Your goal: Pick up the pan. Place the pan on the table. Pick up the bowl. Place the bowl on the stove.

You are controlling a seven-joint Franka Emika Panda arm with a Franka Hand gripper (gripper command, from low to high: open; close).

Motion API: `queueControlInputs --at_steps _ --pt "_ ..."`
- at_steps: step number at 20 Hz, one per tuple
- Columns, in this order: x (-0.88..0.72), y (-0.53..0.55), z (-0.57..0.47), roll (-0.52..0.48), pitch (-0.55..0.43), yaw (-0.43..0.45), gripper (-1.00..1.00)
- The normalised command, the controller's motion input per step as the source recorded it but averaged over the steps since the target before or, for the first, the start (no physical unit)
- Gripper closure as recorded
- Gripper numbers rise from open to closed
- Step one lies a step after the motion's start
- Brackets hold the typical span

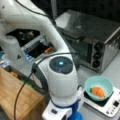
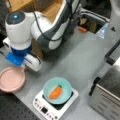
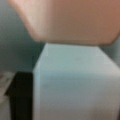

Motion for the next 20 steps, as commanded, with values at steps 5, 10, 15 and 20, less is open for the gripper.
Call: queueControlInputs --at_steps 5,10,15,20 --pt "-0.08 0.12 -0.09 -0.07 -0.125 -0.048 1.0" --pt "-0.14 0.16 -0.11 -0.077 -0.138 -0.057 1.0" --pt "-0.24 0.19 -0.13 -0.069 -0.139 -0.067 1.0" --pt "-0.36 0.21 -0.11 -0.082 -0.152 -0.063 1.0"
